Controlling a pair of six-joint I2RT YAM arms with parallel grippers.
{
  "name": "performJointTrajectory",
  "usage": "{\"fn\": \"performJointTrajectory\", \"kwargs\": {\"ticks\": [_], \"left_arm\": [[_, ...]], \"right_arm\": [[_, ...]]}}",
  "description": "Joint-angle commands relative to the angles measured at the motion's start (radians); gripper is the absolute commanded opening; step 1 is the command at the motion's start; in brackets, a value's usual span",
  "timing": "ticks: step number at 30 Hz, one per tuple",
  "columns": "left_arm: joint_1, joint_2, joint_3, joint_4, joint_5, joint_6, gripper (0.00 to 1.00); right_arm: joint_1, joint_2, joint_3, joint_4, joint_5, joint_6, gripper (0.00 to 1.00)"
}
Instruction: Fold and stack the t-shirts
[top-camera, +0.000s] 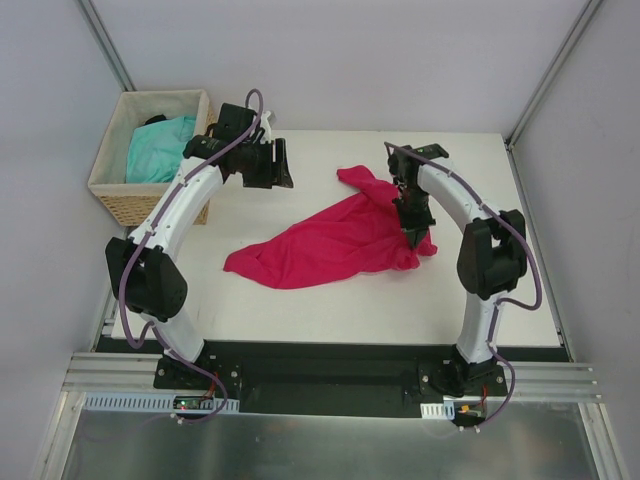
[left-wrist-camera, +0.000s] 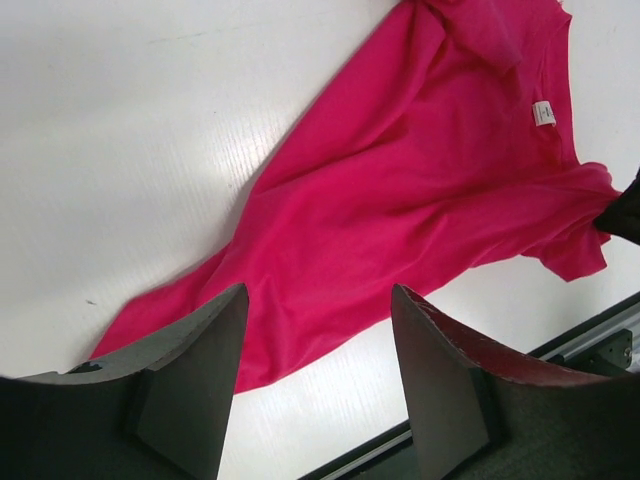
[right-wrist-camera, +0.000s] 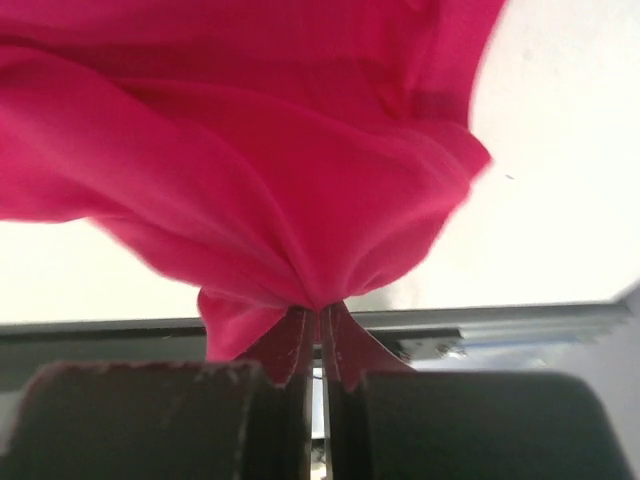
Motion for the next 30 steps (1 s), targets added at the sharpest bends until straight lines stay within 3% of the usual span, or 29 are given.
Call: {"fn": "performJointTrajectory", "kwargs": {"ticks": [1,5,9,12,15,22,25,30], "left_arm": [[-0.012,0.004,0.029,-0.027,-0.006,-0.012,0.58],[-0.012,0.016,0.057,-0.026,-0.013,-0.012,0.58],[-0.012,0.025,0.058,-0.030,-0.025,-0.002,0.58],[-0.012,0.030,0.054,-0.029,-0.027,0.001,0.57],[-0.012,0.036,0.055,-0.030,-0.013,-0.005,0.57],[-0.012,0.004,0.058,-0.032,-0.041,-0.011,0.56],[-0.012,-0.019,0.054,-0.038,-0.067,-0.006,0.56],[-0.012,-0.036,0.054,-0.047,-0.093,0.006,0.56]], "right_arm": [[-0.021,0.003,0.099,-0.220,-0.271,-0.011,0.01],[-0.013,-0.035,0.108,-0.277,-0.337,-0.009,0.01],[0.039,-0.215,-0.086,-0.250,-0.366,0.035,0.01],[0.050,-0.254,-0.215,-0.215,-0.345,0.046,0.01],[0.042,-0.183,-0.130,-0.219,-0.287,0.003,0.01],[-0.030,0.158,0.192,-0.205,-0.232,-0.038,0.01],[-0.030,0.203,0.168,-0.188,-0.235,-0.054,0.00],[-0.030,0.126,0.022,-0.144,-0.229,-0.058,0.01]]}}
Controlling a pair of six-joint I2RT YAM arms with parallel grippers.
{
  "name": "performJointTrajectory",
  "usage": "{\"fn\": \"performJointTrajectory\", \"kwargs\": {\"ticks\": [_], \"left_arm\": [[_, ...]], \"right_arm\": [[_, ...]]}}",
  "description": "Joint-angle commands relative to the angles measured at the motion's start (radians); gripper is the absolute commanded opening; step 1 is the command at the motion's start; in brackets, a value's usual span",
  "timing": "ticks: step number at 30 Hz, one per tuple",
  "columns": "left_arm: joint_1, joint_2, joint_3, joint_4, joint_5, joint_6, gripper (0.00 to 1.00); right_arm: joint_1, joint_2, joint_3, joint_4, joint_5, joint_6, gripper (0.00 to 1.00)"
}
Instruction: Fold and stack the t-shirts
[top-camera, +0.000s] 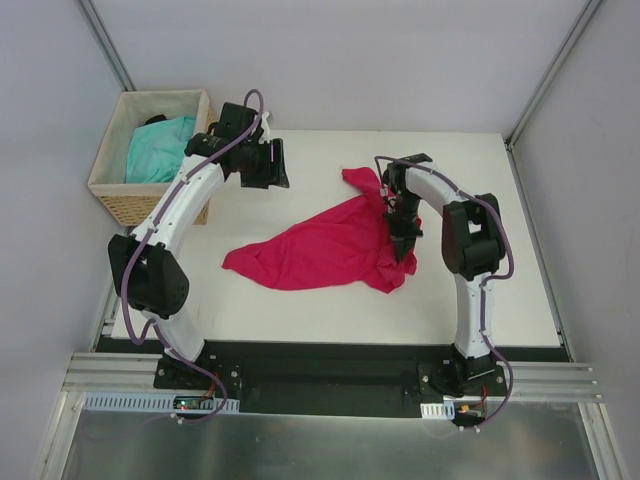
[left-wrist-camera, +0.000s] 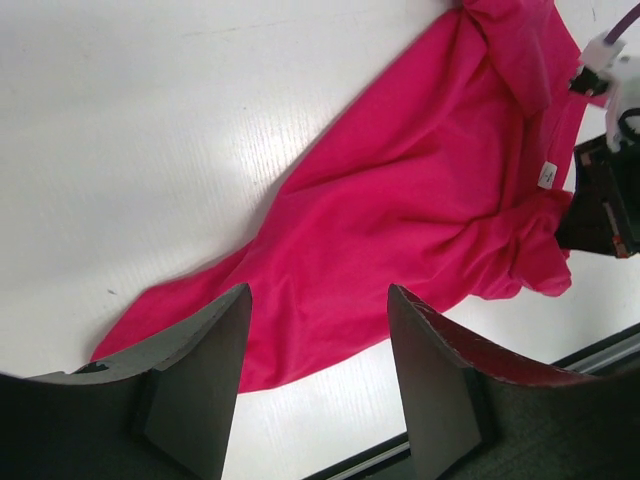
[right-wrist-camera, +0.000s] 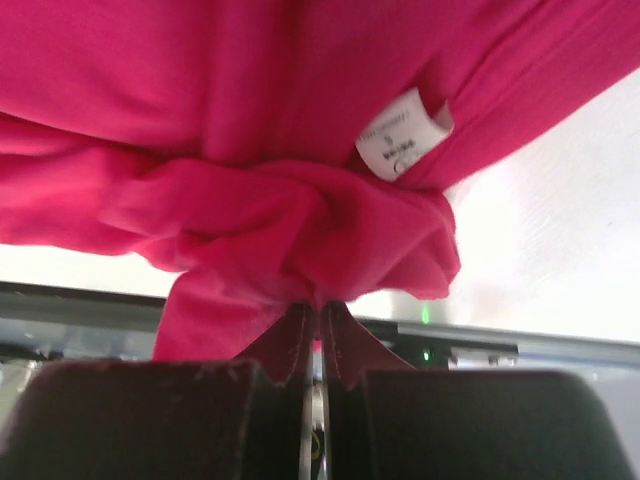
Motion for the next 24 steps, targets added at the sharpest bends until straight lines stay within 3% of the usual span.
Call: {"fn": "performJointTrajectory", "kwargs": {"ticks": [1,12,13,14,18,20,24], "left_arm": [[-0.012,-0.061,0.037,-0.026,-0.032,0.011,0.56],[-0.012,-0.043,0.091,-0.029,0.003,0.009,0.56],[-0.012,-0.043,0.094,-0.029,0.006,0.008,0.57],[-0.012,-0.043,0.101,-0.027,0.009,0.005,0.58],[-0.012,-0.043,0.120,-0.027,0.026,0.009,0.59],[-0.012,-0.046,0.123,-0.027,0.026,0.011,0.59],[-0.012,-0.052,0.126,-0.027,0.015,0.016,0.59]], "right_arm": [[0.009,-0.102,-0.099,-0.146,0.017,-0.025,0.01],[0.041,-0.358,-0.413,-0.146,0.055,0.013,0.01],[0.044,-0.366,-0.426,-0.138,0.115,0.023,0.03],[0.043,-0.366,-0.429,-0.135,0.173,0.036,0.24],[0.043,-0.342,-0.375,-0.146,0.386,0.079,0.54],[0.043,-0.329,-0.361,-0.163,0.411,0.083,0.56],[0.043,-0.370,-0.334,-0.161,0.335,0.081,0.49]]}}
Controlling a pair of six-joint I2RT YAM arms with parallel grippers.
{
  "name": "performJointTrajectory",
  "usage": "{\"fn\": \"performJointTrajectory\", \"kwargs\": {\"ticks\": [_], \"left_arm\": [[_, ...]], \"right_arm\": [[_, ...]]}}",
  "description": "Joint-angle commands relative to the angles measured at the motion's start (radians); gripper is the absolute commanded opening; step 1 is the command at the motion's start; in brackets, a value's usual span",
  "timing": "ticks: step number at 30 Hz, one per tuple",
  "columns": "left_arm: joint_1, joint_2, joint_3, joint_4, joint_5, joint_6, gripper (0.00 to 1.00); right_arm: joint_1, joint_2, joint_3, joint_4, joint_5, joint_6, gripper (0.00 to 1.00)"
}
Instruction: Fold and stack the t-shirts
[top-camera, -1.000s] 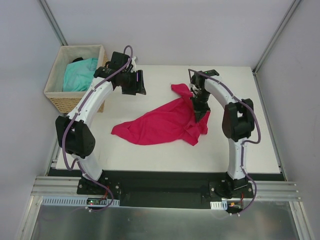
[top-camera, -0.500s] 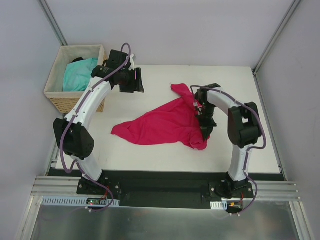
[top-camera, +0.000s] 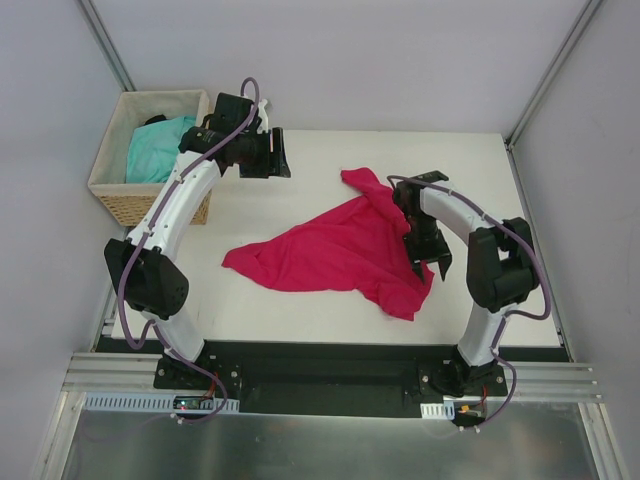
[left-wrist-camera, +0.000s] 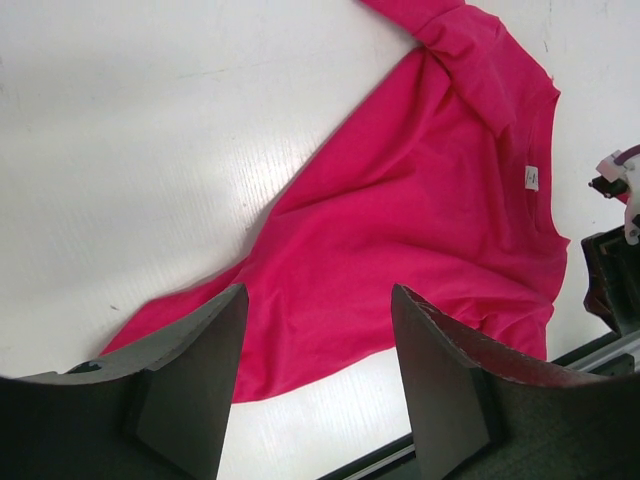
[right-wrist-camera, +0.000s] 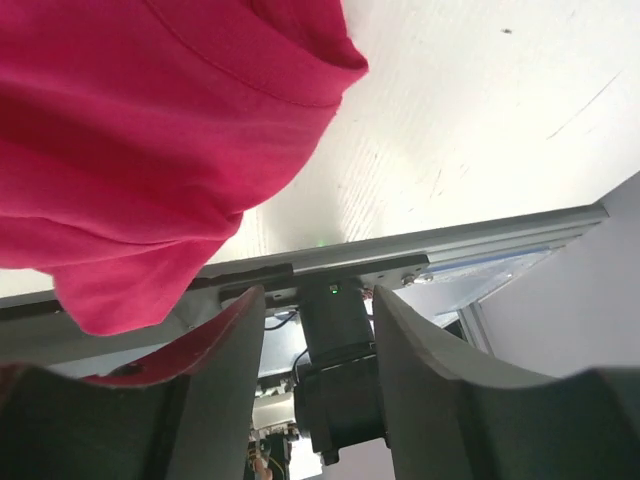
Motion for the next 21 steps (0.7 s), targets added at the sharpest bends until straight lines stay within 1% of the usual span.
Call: {"fn": "performJointTrajectory", "kwargs": {"ticks": [1,2,4,7,8,9,10,12,14,15,16,18,21], "left_arm": [[-0.012,-0.042,0.041,-0.006,0.004,0.013,0.59],[-0.012,-0.040,0.038,-0.008,0.002,0.016,0.59],[-0.012,-0.036,0.035,-0.006,0.003,0.016,0.59],[-0.012,-0.032,0.038,-0.006,0.014,0.011,0.58],[-0.012,-0.031,0.044,-0.008,0.014,0.011,0.57],[-0.012,-0.034,0.049,-0.008,0.020,0.010,0.58],[-0.012,-0.037,0.050,-0.008,0.026,0.014,0.57],[-0.013,-0.054,0.058,-0.009,0.033,0.019,0.57],[-0.012,-0.071,0.057,-0.008,0.036,0.027,0.57],[-0.013,-0.086,0.055,-0.006,0.049,0.031,0.57],[-0.013,-0.097,0.055,-0.005,0.074,0.050,0.57],[-0.015,-0.123,0.046,0.012,0.076,0.065,0.58],[-0.015,-0.144,0.044,0.029,0.076,0.083,0.59]], "right_arm": [[0.003,-0.047,0.077,-0.131,-0.049,0.027,0.48],[0.006,-0.052,0.090,-0.133,-0.080,0.027,0.46],[0.013,-0.050,0.099,-0.142,-0.153,0.024,0.45],[0.016,-0.005,0.061,-0.144,-0.164,-0.003,0.43],[0.016,0.009,0.047,-0.144,-0.163,-0.014,0.36],[0.016,0.017,0.046,-0.142,-0.166,-0.017,0.33],[0.016,0.023,0.047,-0.141,-0.171,-0.017,0.32],[0.019,0.036,0.067,-0.128,-0.175,-0.020,0.34],[0.016,0.078,0.088,-0.121,-0.137,-0.019,0.41],[0.018,0.097,0.105,-0.112,-0.091,-0.010,0.41],[0.015,0.109,0.108,-0.095,-0.077,-0.005,0.41],[0.009,0.132,0.119,-0.056,-0.060,0.015,0.43],[0.006,0.109,0.116,-0.015,-0.024,0.026,0.47]]}}
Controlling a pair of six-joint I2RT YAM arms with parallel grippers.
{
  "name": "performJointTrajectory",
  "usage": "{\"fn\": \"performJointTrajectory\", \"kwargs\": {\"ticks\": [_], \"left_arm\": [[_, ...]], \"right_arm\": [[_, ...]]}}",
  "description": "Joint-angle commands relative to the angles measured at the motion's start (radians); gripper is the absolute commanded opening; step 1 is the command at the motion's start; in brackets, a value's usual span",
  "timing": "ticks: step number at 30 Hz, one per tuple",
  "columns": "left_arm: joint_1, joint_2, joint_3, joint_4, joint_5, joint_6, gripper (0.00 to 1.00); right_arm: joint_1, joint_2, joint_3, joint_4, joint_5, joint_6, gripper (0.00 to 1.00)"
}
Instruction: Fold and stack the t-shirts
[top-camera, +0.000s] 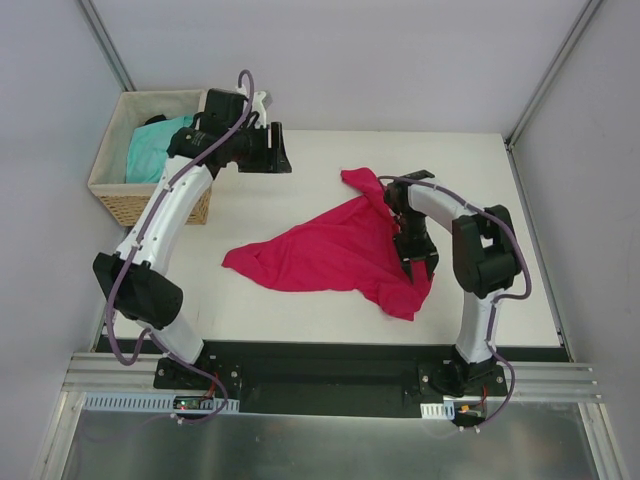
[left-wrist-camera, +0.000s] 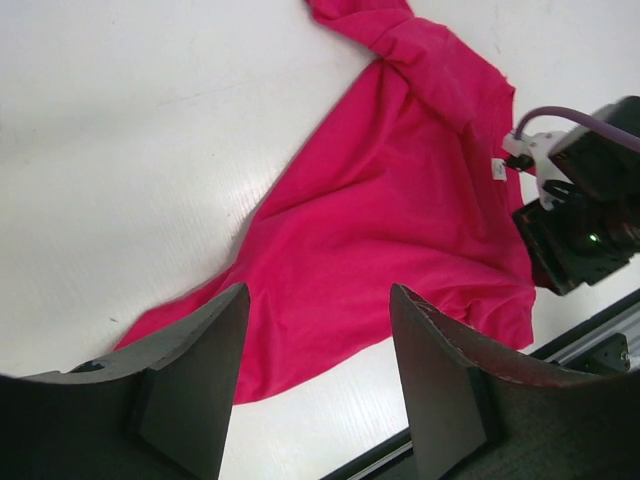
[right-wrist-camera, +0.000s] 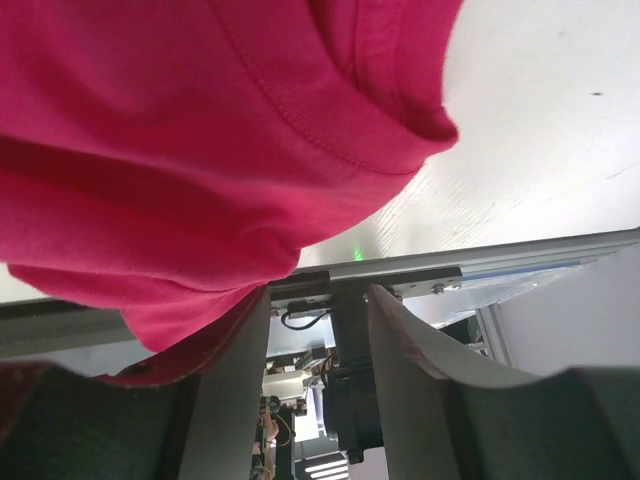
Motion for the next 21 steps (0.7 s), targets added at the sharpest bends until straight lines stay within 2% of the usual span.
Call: {"fn": "performJointTrajectory", "kwargs": {"ticks": [1,3,8,14,21], "left_arm": [[-0.010,-0.096,0.033,0.041,0.041,0.054,0.59],[-0.010,-0.091,0.042,0.048,0.056,0.056,0.59],[-0.011,-0.082,0.049,0.062,0.095,0.053,0.59],[-0.011,-0.094,0.055,0.070,0.093,0.059,0.59],[-0.011,-0.088,0.081,0.070,0.101,0.050,0.59]], "right_arm": [[-0.010,-0.034,0.013,-0.002,0.081,0.029,0.49],[-0.036,-0.054,-0.015,0.067,0.097,0.029,0.50],[-0.138,-0.156,-0.163,0.303,0.008,0.003,0.53],[-0.206,-0.213,-0.268,0.443,-0.052,-0.023,0.54],[-0.229,-0.210,-0.286,0.531,-0.198,-0.032,0.52]]}}
